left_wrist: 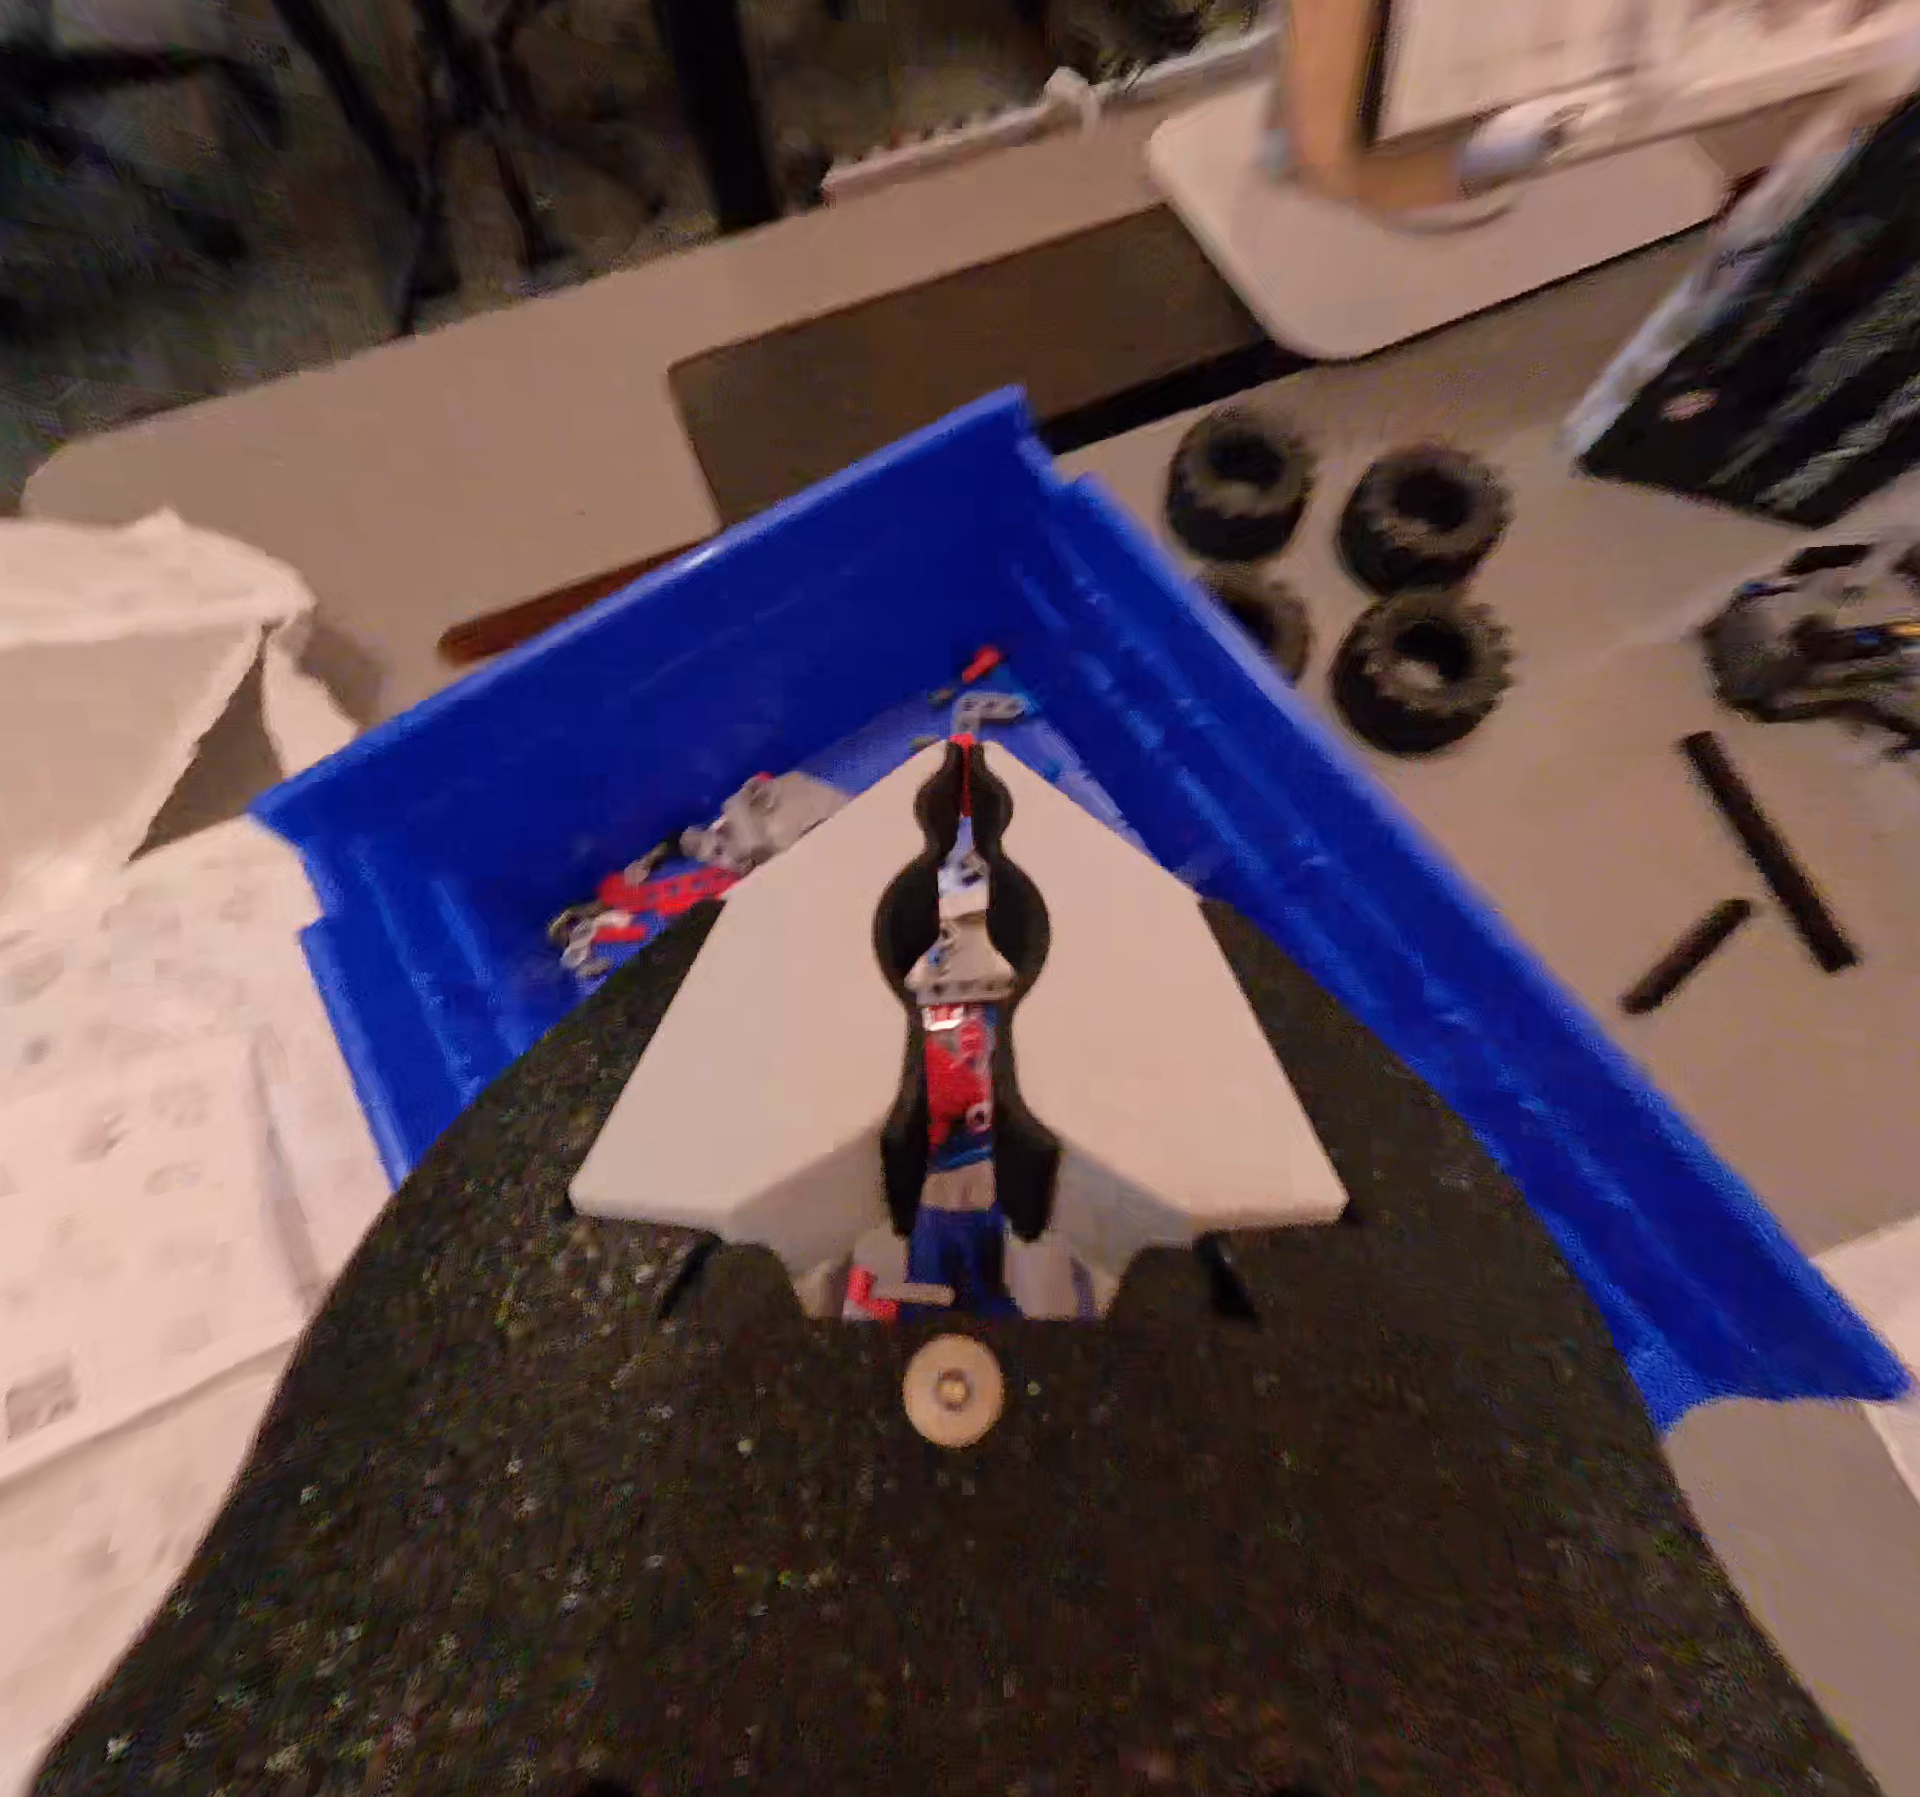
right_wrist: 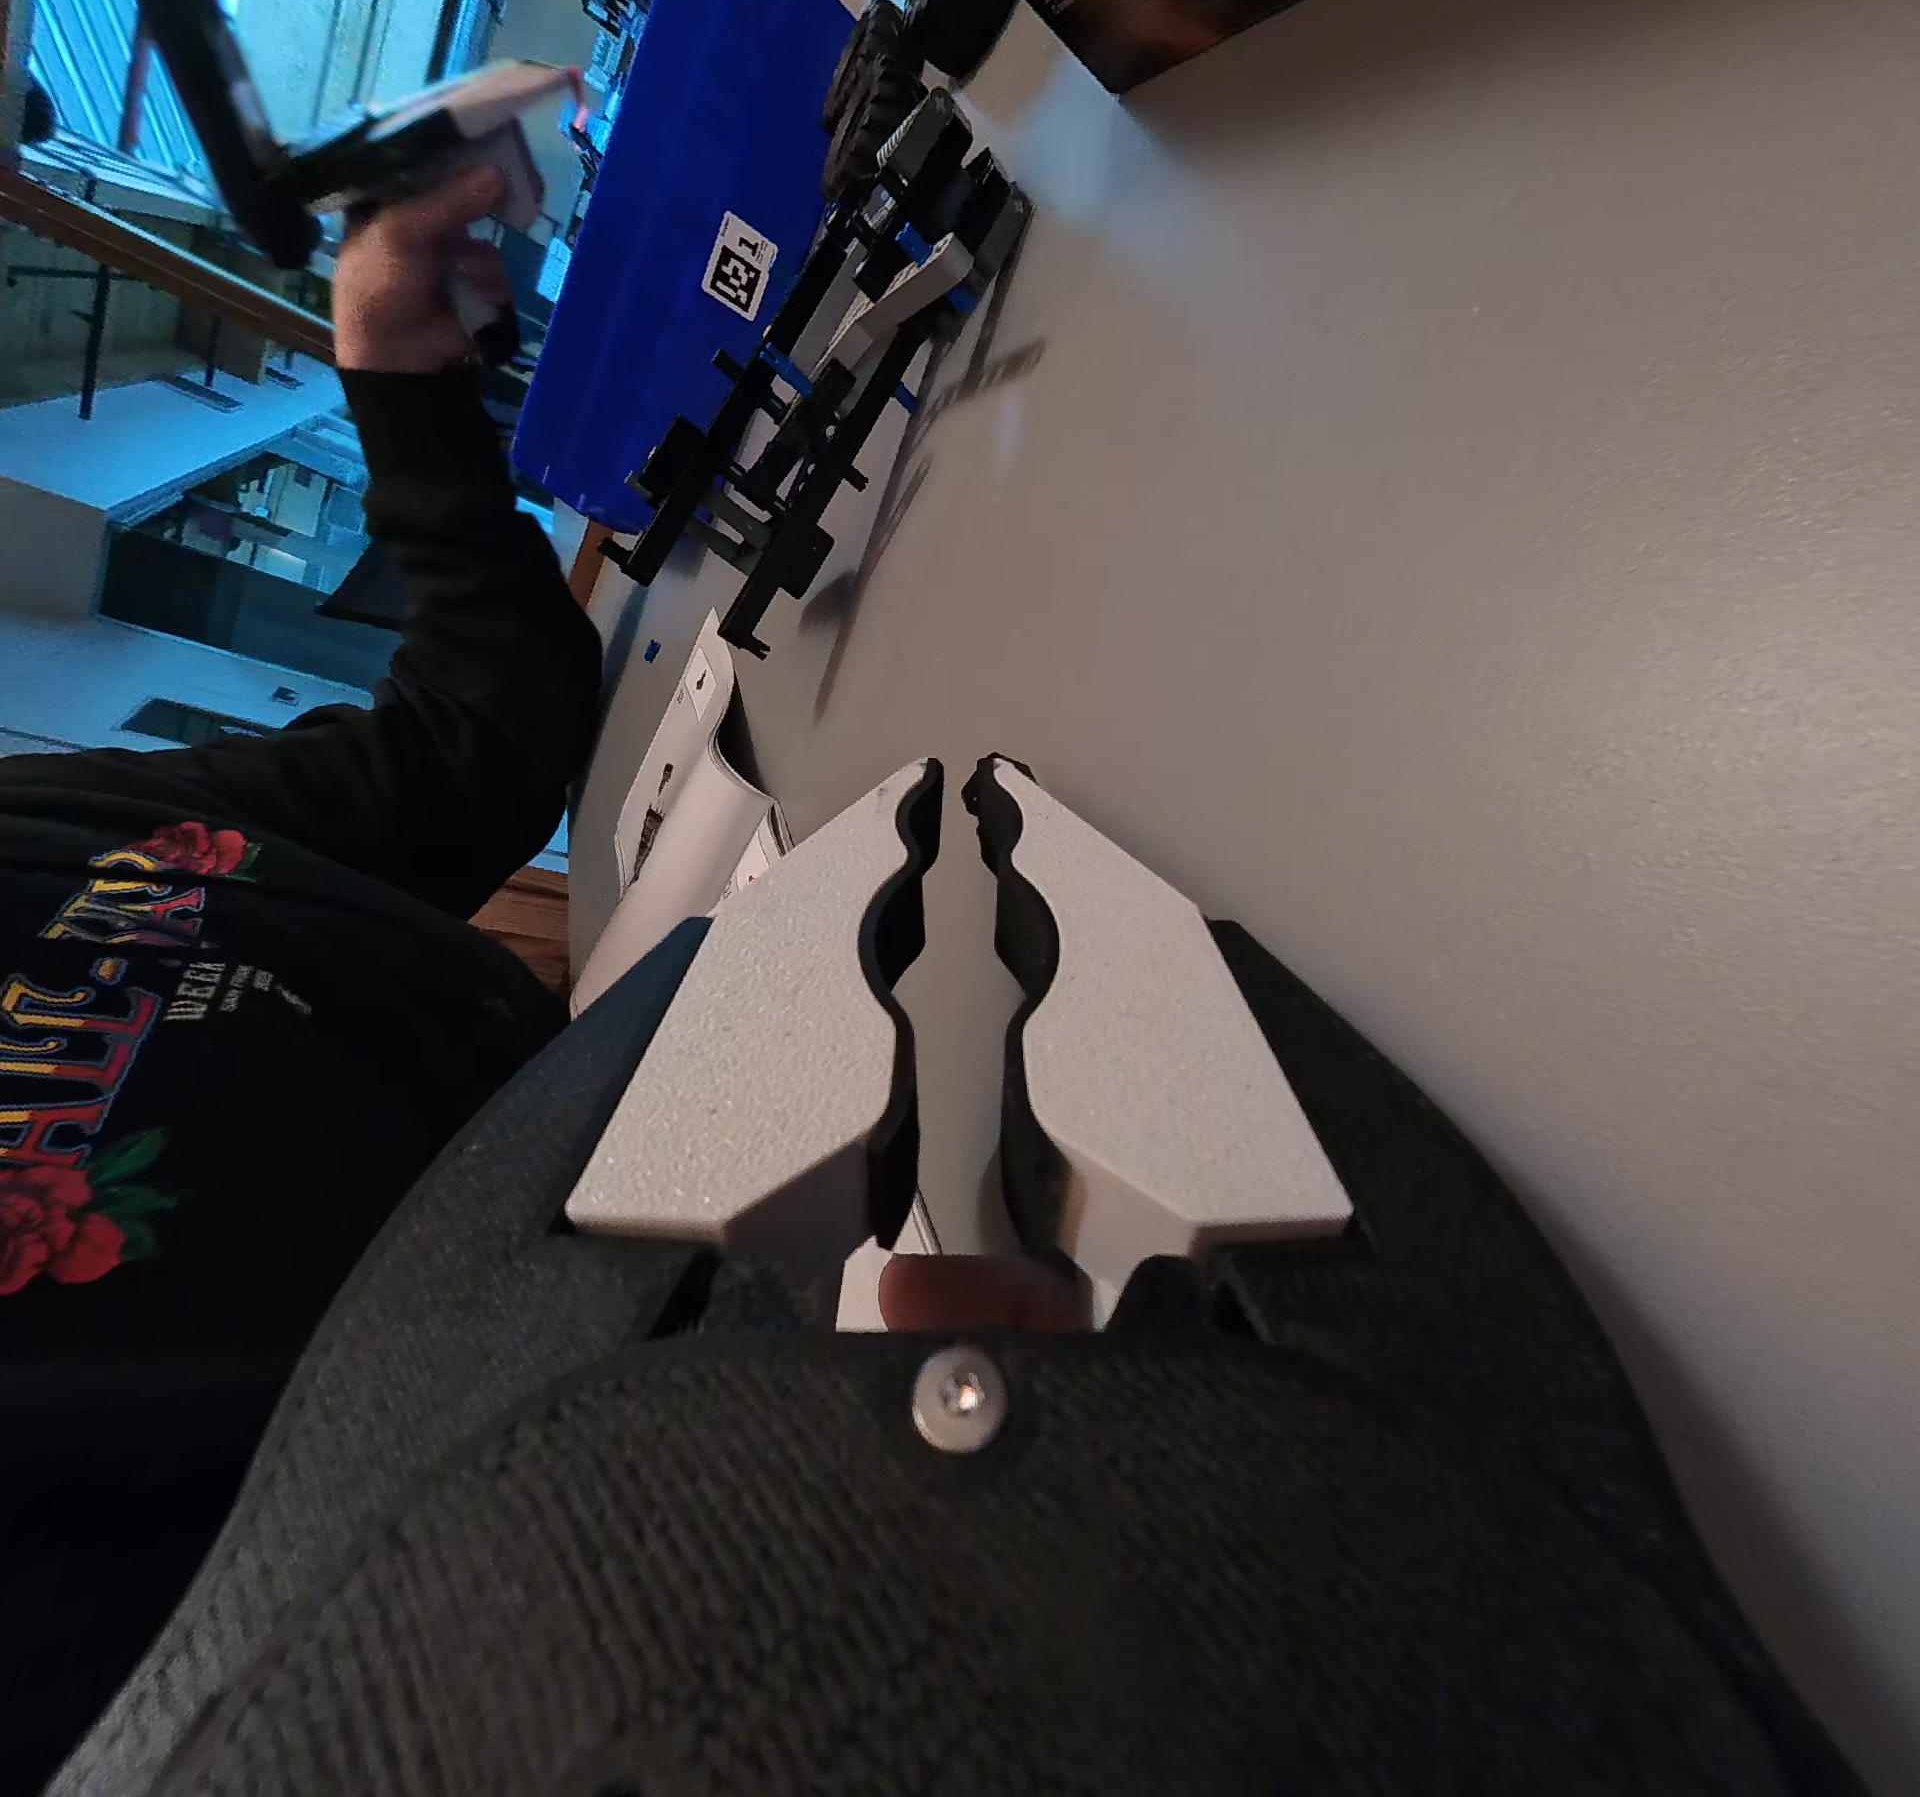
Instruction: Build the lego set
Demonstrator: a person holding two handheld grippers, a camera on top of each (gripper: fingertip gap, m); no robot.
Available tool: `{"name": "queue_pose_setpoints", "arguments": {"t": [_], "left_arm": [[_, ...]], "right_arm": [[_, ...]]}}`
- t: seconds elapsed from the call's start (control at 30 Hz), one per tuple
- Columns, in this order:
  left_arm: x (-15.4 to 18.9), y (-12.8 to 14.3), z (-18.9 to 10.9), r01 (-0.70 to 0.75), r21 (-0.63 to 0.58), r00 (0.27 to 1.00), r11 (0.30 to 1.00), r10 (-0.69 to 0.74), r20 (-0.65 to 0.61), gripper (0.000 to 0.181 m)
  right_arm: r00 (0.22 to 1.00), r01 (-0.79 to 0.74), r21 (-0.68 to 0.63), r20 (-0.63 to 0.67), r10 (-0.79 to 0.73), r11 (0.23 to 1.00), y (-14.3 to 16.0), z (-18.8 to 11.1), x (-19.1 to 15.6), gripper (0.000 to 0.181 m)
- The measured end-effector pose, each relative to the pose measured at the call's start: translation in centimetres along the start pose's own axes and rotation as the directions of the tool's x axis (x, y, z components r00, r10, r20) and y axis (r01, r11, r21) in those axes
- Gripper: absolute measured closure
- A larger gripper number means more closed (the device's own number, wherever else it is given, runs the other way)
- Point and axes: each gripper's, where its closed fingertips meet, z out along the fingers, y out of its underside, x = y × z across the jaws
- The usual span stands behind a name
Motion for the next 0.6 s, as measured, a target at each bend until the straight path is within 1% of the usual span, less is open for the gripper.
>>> {"name": "queue_pose_setpoints", "arguments": {"t": [0.03, 0.1, 0.17, 0.23, 0.33, 0.4, 0.47, 0.53, 0.6], "left_arm": [[2.4, -1.4, -0.8, -0.026, 0.058, 0.997, 0.998, 0.031, -0.075, 0.181], [7.6, -3.0, -2.2, -0.083, 0.121, 0.973, 0.989, 0.106, -0.205, 0.181], [13.3, -3.1, -3.0, -0.16, 0.147, 0.93, 0.976, 0.199, -0.31, 0.181], [18.7, -2.5, -3.2, -0.248, 0.145, 0.88, 0.958, 0.285, -0.381, 0.181], [26.7, -0.9, -3.1, -0.343, 0.161, 0.789, 0.926, 0.377, -0.485, 0.181], [31.5, 1.0, -2.1, -0.386, 0.148, 0.737, 0.911, 0.401, -0.544, 0.181], [35.1, 3.3, -0.4, -0.415, 0.119, 0.71, 0.902, 0.403, -0.578, 0.181], [38.1, 5.6, 1.0, -0.427, 0.082, 0.696, 0.9, 0.385, -0.606, 0.181], [40.1, 6.9, 2.2, -0.449, 0.097, 0.688, 0.888, 0.413, -0.597, 0.181]], "right_arm": [[1.0, 0.001, 0.0, 0.0, -0.001, 1.0, 0.0, 0.0, 0.0, 0.177], [1.0, 0.001, 0.0, 0.001, -0.001, 1.0, 0.0, 0.0, 0.0, 0.177], [1.0, 0.005, 0.004, 0.005, -0.005, 1.0, -0.1, 0.0, -0.1, 0.175], [1.0, 0.009, 0.004, 0.017, -0.009, 1.0, -0.1, 0.0, -0.3, 0.171], [0.998, 0.057, 0.01, 0.025, -0.057, 0.998, -0.5, 0.0, -0.7, 0.163], [0.994, 0.109, -0.004, 0.031, -0.109, 0.994, -0.3, 0.0, -1.2, 0.163], [0.974, 0.225, -0.016, -0.027, -0.225, 0.974, -0.5, -0.1, -1.2, 0.162], [0.919, 0.372, -0.047, -0.118, -0.375, 0.927, -0.7, -0.5, -0.8, 0.163], [0.823, 0.506, -0.086, -0.249, -0.51, 0.858, -1.4, -1.3, 0.4, 0.162]]}}
